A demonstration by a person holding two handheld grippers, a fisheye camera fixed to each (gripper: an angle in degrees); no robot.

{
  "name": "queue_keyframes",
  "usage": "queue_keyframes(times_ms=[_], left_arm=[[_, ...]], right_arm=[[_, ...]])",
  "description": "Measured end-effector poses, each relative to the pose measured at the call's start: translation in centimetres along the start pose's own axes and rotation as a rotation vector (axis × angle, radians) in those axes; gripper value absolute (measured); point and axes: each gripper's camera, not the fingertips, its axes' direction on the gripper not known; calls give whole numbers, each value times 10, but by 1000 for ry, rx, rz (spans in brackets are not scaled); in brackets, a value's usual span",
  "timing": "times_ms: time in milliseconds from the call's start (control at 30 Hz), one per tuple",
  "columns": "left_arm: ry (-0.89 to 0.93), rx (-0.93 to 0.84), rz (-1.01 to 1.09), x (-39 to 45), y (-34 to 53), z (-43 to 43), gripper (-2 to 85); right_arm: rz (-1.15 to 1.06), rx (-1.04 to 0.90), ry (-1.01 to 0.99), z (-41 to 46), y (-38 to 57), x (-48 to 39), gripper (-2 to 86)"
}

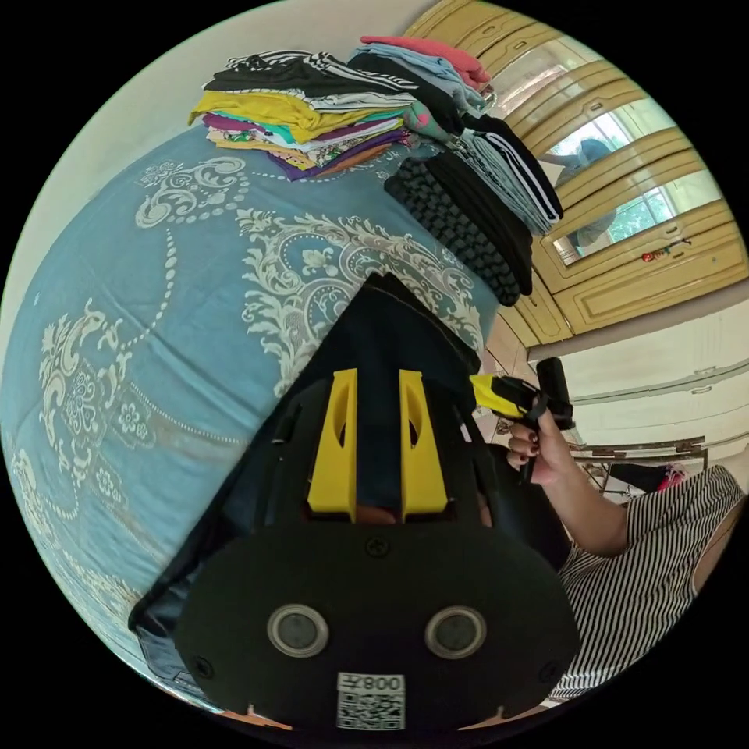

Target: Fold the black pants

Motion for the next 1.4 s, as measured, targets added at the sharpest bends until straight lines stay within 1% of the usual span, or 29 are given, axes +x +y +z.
queue_keyframes(times_ms=[67,133,267,333,433,633,733,933,1033,1400], left_arm=[[11,-17,0,-3,-34,16,85],[-16,-58,6,-4,-71,38,86],[-33,-115,28,1,-110,63,77],[-35,-142,55,9,-126,73,57],[-61,-106,62,20,-137,67,26],[-80,-34,122,57,-157,45,7],[-96,-44,144,73,-175,48,4],[-127,-84,152,96,-206,66,3],[-114,-88,141,102,-218,70,3],[-132,-76,137,139,-246,75,4]], right_arm=[[-24,5,11,0,0,-1,74],[-52,-19,48,2,-1,-2,70],[-79,-36,59,2,-2,-1,56],[-100,-49,73,1,0,-2,37],[-116,-45,94,-2,2,-2,23],[-183,8,101,-17,13,-8,12],[-180,44,111,-27,15,-6,10],[-174,30,173,-33,11,-7,9],[-183,17,205,-35,9,-9,9],[-161,-21,240,-44,-4,-12,9]])
